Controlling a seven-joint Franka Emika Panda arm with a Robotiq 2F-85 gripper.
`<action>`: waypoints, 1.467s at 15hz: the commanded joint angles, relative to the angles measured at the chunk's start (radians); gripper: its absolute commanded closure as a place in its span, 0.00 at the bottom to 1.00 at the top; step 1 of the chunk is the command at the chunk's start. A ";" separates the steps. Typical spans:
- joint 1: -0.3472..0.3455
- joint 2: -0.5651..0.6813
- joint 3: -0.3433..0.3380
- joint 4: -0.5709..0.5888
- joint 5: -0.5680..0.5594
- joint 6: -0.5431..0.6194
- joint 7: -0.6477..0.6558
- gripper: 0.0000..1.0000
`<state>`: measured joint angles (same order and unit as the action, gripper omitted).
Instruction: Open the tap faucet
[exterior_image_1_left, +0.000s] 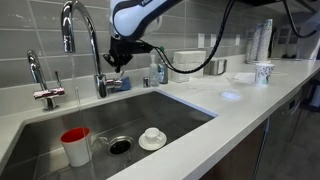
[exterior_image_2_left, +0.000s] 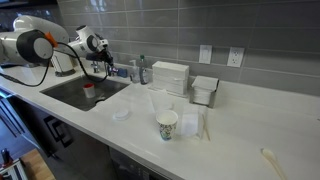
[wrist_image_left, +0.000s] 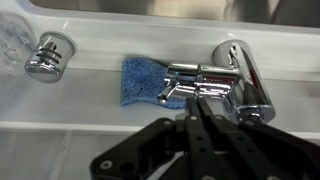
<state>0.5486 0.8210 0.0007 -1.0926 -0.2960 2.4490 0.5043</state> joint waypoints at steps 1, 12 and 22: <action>0.013 -0.023 -0.004 0.002 -0.004 -0.014 0.010 0.94; -0.096 -0.090 0.120 -0.031 0.115 -0.099 -0.221 0.93; -0.152 -0.095 0.128 -0.022 0.144 -0.155 -0.289 0.93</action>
<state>0.4180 0.7471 0.1125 -1.0823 -0.1722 2.3203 0.2458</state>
